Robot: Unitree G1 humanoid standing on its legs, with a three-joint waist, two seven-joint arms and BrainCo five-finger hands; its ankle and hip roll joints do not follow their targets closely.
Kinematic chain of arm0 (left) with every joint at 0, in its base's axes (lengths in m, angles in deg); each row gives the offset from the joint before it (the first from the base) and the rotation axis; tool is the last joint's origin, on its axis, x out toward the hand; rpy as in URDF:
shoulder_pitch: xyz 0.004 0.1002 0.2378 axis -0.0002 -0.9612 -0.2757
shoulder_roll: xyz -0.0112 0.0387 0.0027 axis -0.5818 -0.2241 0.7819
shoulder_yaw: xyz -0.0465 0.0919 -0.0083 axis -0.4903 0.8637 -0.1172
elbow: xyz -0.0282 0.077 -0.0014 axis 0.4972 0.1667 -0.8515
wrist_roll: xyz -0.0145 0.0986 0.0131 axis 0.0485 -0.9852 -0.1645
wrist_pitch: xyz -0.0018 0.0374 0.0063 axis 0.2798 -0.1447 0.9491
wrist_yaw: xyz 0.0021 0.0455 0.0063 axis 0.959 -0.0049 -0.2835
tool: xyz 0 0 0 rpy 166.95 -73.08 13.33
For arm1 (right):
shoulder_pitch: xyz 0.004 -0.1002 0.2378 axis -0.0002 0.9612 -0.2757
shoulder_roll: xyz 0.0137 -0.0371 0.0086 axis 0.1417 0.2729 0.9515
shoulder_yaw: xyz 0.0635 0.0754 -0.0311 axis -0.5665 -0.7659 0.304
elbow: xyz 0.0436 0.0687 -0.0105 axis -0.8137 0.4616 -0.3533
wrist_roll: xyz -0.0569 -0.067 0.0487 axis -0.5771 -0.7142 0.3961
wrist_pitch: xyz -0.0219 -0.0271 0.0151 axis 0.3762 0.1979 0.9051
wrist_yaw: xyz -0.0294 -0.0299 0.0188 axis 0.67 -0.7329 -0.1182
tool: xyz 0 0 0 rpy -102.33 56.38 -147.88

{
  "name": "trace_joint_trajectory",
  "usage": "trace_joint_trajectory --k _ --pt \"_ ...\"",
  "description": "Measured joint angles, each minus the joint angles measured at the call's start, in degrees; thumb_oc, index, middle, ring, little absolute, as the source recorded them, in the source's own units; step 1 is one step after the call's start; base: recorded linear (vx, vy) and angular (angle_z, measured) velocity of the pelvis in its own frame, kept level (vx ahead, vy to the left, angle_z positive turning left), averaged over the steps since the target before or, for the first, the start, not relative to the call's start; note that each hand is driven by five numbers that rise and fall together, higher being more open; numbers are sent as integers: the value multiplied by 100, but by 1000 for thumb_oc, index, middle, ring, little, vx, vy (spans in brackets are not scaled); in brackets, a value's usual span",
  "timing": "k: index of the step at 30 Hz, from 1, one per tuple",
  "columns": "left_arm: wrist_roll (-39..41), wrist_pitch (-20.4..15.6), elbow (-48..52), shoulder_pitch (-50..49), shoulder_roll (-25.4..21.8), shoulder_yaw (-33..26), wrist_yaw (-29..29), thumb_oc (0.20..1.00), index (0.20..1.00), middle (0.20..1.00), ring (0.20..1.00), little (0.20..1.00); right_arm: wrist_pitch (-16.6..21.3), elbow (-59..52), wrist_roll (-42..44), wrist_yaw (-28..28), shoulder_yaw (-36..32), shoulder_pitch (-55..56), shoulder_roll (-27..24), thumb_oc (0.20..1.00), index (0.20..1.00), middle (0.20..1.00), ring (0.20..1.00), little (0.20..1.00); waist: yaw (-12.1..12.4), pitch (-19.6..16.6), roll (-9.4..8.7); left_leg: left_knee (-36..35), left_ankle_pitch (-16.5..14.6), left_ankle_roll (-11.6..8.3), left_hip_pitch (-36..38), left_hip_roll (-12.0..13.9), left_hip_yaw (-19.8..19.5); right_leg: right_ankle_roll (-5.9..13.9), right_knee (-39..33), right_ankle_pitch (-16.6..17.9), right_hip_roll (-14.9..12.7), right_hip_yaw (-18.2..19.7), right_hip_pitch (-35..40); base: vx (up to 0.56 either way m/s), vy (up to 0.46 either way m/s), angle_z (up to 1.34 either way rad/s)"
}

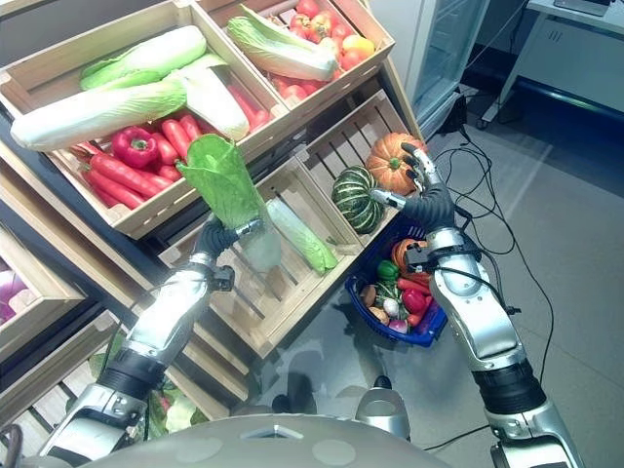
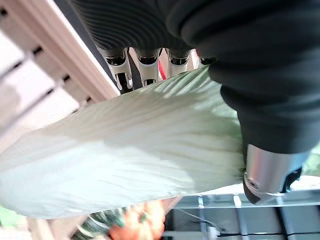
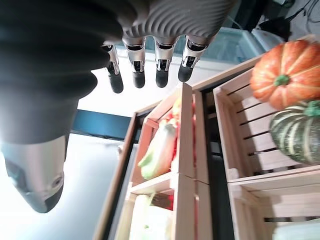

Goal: Pick up fruits and vegetables into the basket

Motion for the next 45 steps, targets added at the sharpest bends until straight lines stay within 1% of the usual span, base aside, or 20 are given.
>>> trace_joint_trajectory --k 3,8,12,15,19,23,28,31,35,40,45 --pt "260 -4 23 1 109 2 -102 200 200 200 200 200 -54 46 1 64 245 -49 34 1000 1000 1000 1000 1000 4 0 1 0 0 0 18 -1 -11 2 0 5 -2 -5 25 0 0 0" --pt "181 -4 37 40 154 18 -96 200 200 200 200 200 -79 49 10 154 618 -281 62 1000 1000 1000 1000 1000 9 0 1 -2 0 0 53 0 -31 3 -5 4 -5 -20 67 0 0 0" --pt "-230 -5 227 84 152 41 -1 200 200 200 200 200 -77 49 11 144 875 -584 265 1000 1000 1000 1000 1000 24 0 1 0 2 2 41 -1 -40 3 -8 4 -9 -32 66 0 0 0" --pt "-634 34 269 320 143 238 2 200 200 200 200 200 -75 47 10 125 1068 -817 287 1000 1000 1000 1000 1000 131 0 3 1 2 3 34 -4 -49 2 -9 4 -10 -41 66 0 0 0" --pt "-1148 89 269 477 121 439 2 200 200 200 200 200 -98 46 5 68 1142 -1086 368 1000 1000 1000 1000 1000 170 0 3 1 2 3 25 -3 -59 2 -8 4 -8 -51 66 0 0 0" --pt "-1833 167 269 657 115 705 -8 200 200 200 200 200 -170 47 6 30 1328 -1387 467 1000 1000 1000 1000 1000 210 0 3 2 2 3 13 -3 -71 3 -8 3 -8 -61 66 0 0 0" --pt "-2380 203 269 756 83 913 -18 200 200 200 200 200 -315 57 48 79 1573 -1517 478 1000 1000 1000 1000 1000 241 0 2 6 2 3 -4 -3 -80 3 -8 3 -8 -71 66 0 0 0" --pt "-2562 204 269 764 60 1014 -19 200 200 200 200 200 -389 91 159 106 1768 -1518 491 1000 1000 1000 1000 1000 246 0 2 6 2 3 -10 -3 -80 3 -8 2 -8 -71 65 0 0 0" --pt "-2596 206 268 764 18 1159 -8 200 200 200 200 200 -434 374 249 98 1913 -1520 572 1000 1000 1000 1000 1000 300 1 0 8 2 3 -16 -3 -82 3 -8 2 -10 -74 65 0 0 0" --pt "-2780 206 262 765 3 1210 19 200 200 200 200 200 -601 703 263 98 1981 -1520 761 1000 1000 1000 1000 1000 316 5 -6 9 2 3 -30 -5 -96 5 -8 1 -15 -93 64 0 0 0" --pt "-2810 224 261 765 -76 1302 145 200 200 200 200 200 -603 872 470 54 2028 -1521 874 1000 1000 1000 1000 1000 315 9 -13 9 2 3 -40 -5 -109 8 -9 -2 -18 -113 59 0 0 0"
